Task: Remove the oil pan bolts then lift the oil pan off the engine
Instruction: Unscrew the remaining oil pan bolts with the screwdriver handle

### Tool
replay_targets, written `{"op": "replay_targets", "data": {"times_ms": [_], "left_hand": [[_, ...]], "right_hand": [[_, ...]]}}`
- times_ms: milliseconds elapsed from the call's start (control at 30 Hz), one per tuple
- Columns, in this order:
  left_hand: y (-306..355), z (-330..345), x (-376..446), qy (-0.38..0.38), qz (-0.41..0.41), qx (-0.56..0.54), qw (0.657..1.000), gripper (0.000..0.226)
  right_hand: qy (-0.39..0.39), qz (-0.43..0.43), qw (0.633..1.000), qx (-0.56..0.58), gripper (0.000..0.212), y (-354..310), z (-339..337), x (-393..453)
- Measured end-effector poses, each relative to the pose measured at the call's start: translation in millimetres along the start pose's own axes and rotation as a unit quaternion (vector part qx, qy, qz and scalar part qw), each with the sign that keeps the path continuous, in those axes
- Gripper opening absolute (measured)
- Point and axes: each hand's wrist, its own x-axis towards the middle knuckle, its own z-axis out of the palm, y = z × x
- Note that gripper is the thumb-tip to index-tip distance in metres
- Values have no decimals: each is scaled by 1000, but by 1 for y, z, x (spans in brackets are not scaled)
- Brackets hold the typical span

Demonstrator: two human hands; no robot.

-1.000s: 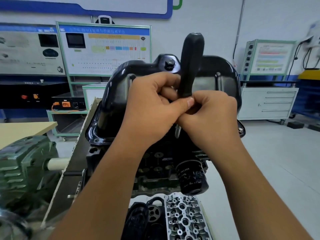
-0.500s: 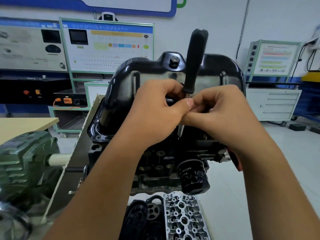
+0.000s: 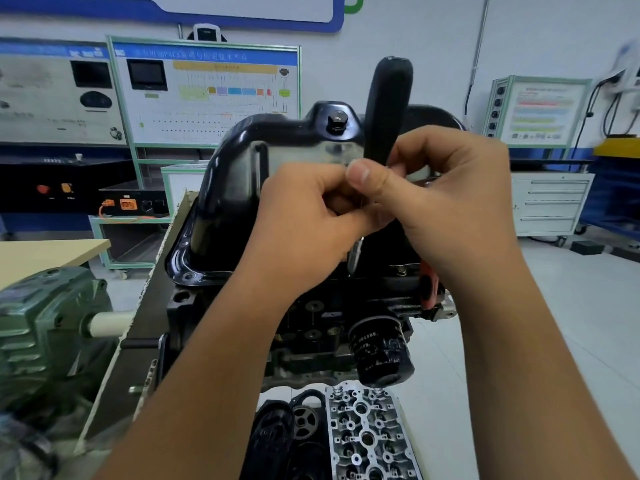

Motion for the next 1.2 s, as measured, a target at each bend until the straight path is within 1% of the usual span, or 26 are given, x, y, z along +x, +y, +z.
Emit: {"op": "replay_targets", "data": {"times_ms": [67, 133, 167, 233, 300, 367, 400, 500, 600, 667, 767, 867, 933, 1033, 1100, 1200], "left_hand": [[-1, -1, -1, -12, -19, 18, 1000, 8], [-2, -4, -1, -39, -42, 31, 998, 1], [-2, -5, -2, -46, -50, 32, 997, 4], [-3, -8, -3, -42, -59, 25, 997, 6], [-3, -10, -3, -22, -57, 25, 998, 7], [-5, -11, -4, -3, -45, 31, 998, 12], [-5, -11, -4, 3, -40, 33, 999, 14], [-3, -12, -5, -3, -35, 26, 999, 12], [-2, -14, -5, -27, -49, 0, 998, 3], [-2, -16, -4, -35, -54, -4, 998, 6], [-1, -15, -3, -37, -42, 25, 998, 6], [-1, -10, -4, -36, -26, 44, 998, 4], [0, -8, -5, -29, -20, 48, 998, 4], [1, -8, -5, -19, -46, -5, 999, 7], [1, -9, -5, -25, -67, -43, 997, 10], [0, -9, -3, -41, -49, -19, 998, 10]], "right_hand": [[-18, 0, 1000, -1, 24, 0, 2, 2], [-48, 9, 999, 4, 16, 0, 1, 2], [-61, 11, 998, 8, 16, 1, 0, 3], [-73, 11, 997, 17, 12, 2, -1, 3], [-74, 14, 997, 22, 3, 2, 0, 3], [-69, 15, 997, 20, 13, 1, 3, 1], [-69, 13, 997, 18, 14, 1, 4, 0], [-65, 12, 998, 9, 9, 1, 5, -1], [-69, 24, 997, 22, 2, 3, 5, 1], [-83, 34, 995, 35, 3, 3, 4, 1], [-90, 31, 995, 37, 6, 2, 3, 2], [-57, 10, 998, 27, 6, 2, 4, 0], [-37, -1, 999, 27, 10, 1, 4, 0], [-41, -2, 999, 32, 12, 2, 4, 0], [-43, 7, 998, 36, 15, 4, 4, 2], [-53, 30, 996, 69, 24, 6, 2, 2]]}}
